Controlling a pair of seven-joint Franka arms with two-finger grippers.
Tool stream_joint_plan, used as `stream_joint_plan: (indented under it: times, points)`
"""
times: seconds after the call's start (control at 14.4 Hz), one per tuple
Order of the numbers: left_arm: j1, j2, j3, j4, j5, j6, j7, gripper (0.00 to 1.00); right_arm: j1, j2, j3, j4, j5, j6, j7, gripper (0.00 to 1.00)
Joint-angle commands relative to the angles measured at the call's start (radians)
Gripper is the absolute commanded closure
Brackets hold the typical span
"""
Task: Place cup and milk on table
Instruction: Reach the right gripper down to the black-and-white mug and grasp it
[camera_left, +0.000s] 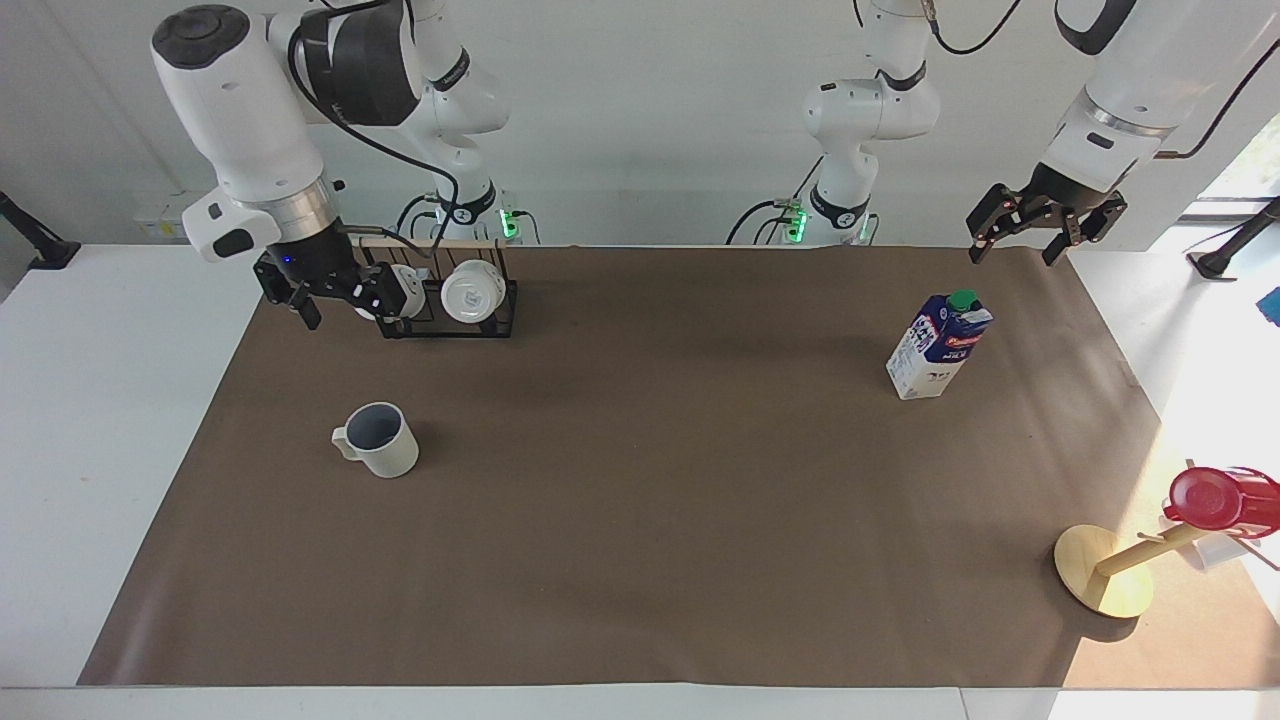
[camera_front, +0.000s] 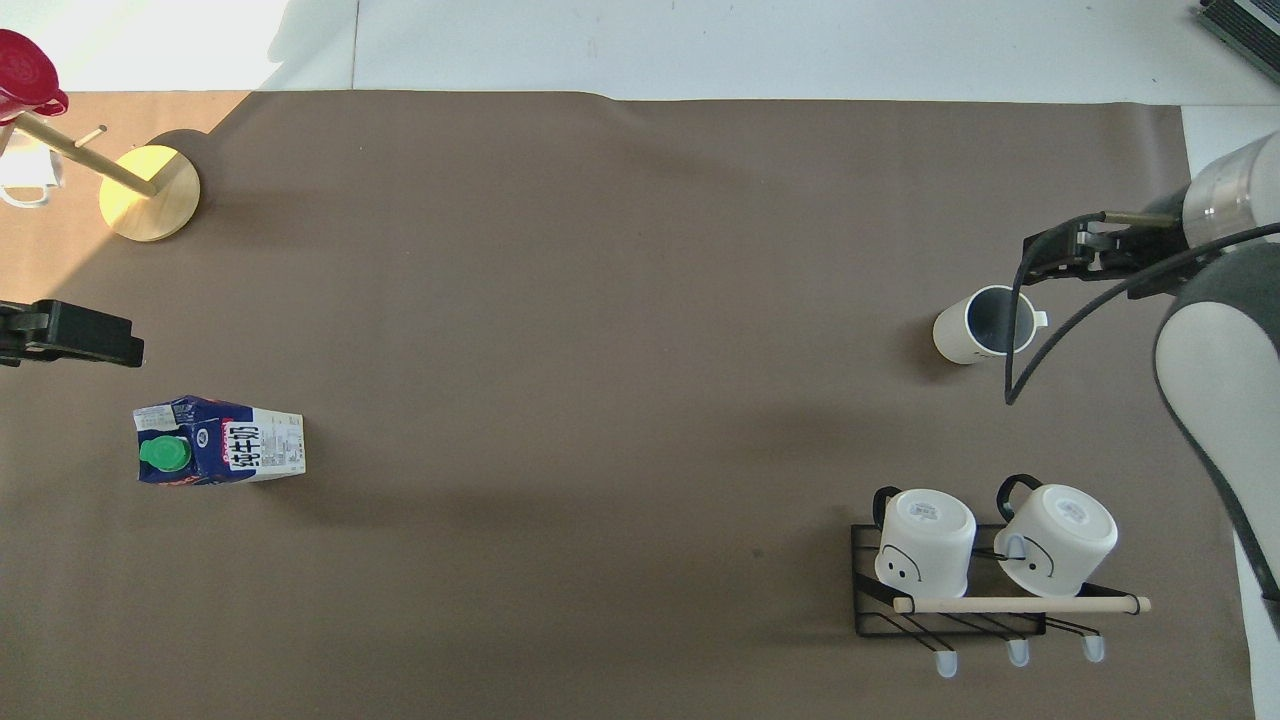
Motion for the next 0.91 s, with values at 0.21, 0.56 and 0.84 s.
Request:
stream_joint_plan:
  times: [0.21, 0.56, 0.84]
  points:
    - [0.006, -0.006, -0.003, 0.015, 0.015, -0.019, -0.011, 0.00, -0.005, 0.018, 0.001, -0.183, 0.016, 0.188, -0.008, 0.00]
    - [0.003, -0.004, -0.005, 0.017, 0.007, -0.008, -0.012, 0.00, -0.005, 0.054, 0.001, -0.250, 0.014, 0.276, -0.008, 0.00]
    - [0.001, -0.007, -0.005, 0.014, 0.007, -0.013, -0.009, 0.00, -0.006, 0.094, 0.001, -0.280, 0.013, 0.355, -0.010, 0.00]
